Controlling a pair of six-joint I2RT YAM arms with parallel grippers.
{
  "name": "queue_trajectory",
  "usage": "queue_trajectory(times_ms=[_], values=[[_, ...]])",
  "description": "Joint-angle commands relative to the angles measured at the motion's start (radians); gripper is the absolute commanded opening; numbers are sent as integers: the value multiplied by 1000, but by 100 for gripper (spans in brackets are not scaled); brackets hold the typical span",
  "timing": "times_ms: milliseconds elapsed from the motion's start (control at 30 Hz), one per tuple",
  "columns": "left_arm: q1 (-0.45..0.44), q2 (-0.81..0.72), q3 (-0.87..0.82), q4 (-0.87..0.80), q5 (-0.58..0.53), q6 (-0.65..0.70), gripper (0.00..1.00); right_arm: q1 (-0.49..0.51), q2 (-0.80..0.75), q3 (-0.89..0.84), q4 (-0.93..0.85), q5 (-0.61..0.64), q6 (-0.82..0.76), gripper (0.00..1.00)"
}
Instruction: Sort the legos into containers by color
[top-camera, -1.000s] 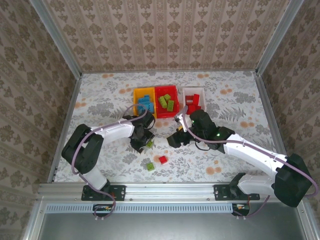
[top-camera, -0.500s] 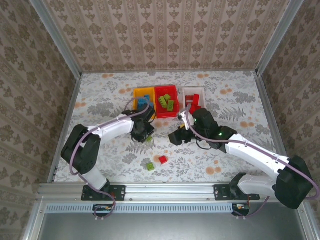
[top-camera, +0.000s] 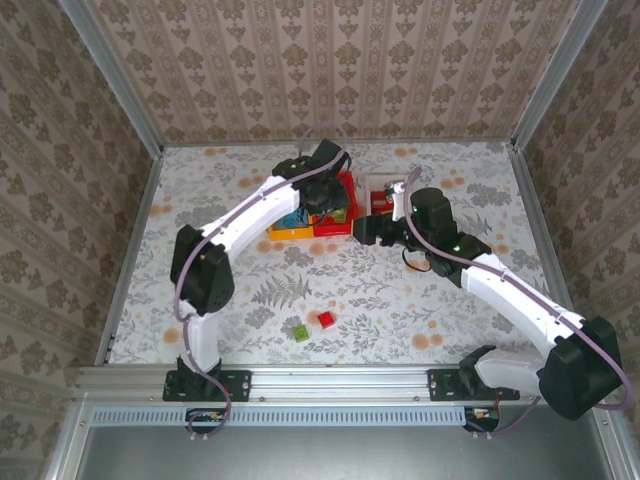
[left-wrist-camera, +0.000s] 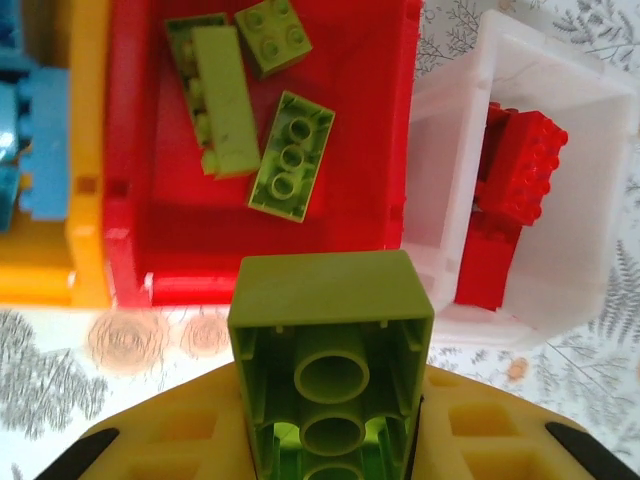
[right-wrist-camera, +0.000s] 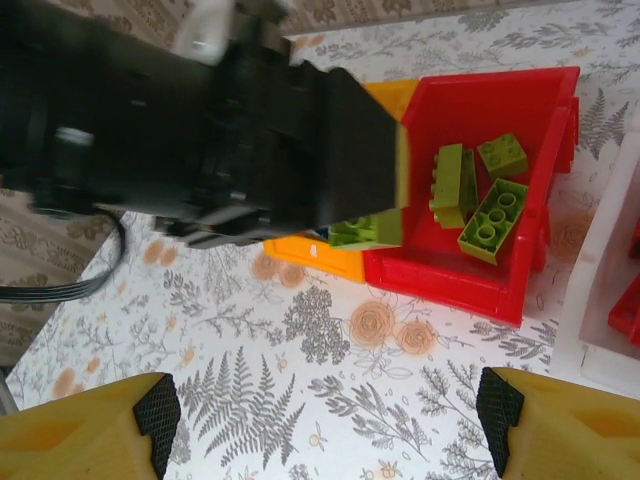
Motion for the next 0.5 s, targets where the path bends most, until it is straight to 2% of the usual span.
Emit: queue_trajectory(times_ms=[0, 267, 400, 467], values=[[17, 95, 111, -121, -18, 127, 21, -7, 5, 28, 13, 11, 28, 81], [44, 275, 290, -130, 24, 198, 22, -12, -33, -17, 4, 17, 40, 81], [54, 321, 315, -156, 30, 195, 27, -18, -44, -30, -5, 20, 43, 81], [54, 317, 312, -171, 19, 189, 35, -20, -48, -34, -12, 23, 42, 82]])
